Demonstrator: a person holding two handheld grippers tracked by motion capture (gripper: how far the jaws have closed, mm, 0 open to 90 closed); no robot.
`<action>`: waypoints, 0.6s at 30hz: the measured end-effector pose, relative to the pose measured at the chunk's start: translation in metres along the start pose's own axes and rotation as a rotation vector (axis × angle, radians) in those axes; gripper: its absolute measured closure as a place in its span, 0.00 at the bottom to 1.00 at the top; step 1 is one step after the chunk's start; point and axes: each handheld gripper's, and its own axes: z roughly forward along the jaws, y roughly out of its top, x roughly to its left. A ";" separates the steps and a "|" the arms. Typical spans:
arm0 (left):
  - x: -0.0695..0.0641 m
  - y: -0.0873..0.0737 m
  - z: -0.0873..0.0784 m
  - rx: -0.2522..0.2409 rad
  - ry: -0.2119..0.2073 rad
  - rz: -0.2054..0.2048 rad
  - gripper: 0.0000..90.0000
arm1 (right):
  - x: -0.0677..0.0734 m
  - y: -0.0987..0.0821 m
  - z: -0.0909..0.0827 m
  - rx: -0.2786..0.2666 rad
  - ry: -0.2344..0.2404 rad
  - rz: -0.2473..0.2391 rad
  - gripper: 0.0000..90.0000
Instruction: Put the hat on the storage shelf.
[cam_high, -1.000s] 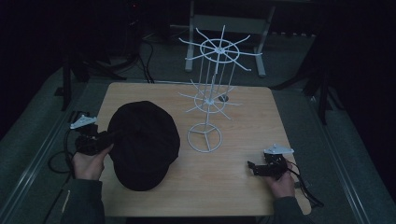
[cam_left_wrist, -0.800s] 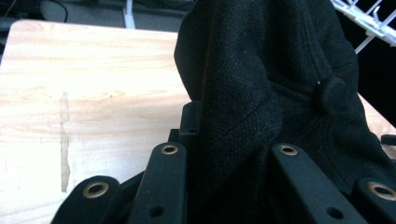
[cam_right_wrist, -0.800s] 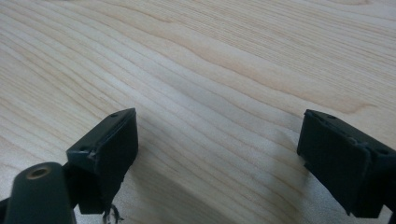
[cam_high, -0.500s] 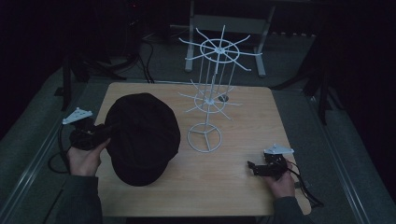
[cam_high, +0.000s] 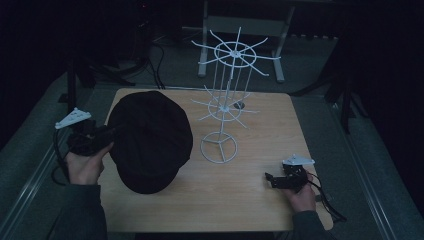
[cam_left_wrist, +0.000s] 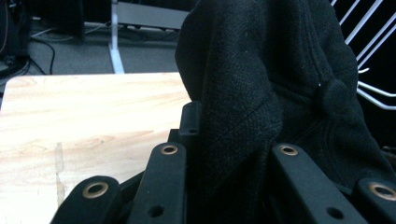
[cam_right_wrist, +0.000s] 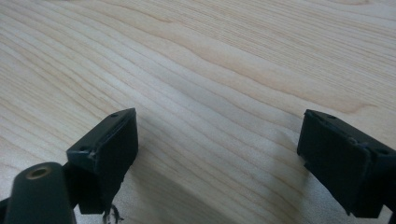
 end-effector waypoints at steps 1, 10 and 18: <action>0.000 0.002 -0.001 -0.006 -0.003 0.002 0.84 | 0.000 0.000 0.000 0.000 0.000 0.001 0.14; -0.002 0.011 -0.003 -0.030 -0.024 0.011 0.84 | 0.000 0.000 0.000 -0.001 0.000 -0.001 0.14; -0.005 0.017 -0.003 -0.045 -0.042 0.019 0.84 | 0.000 0.000 0.000 -0.001 0.000 0.000 0.14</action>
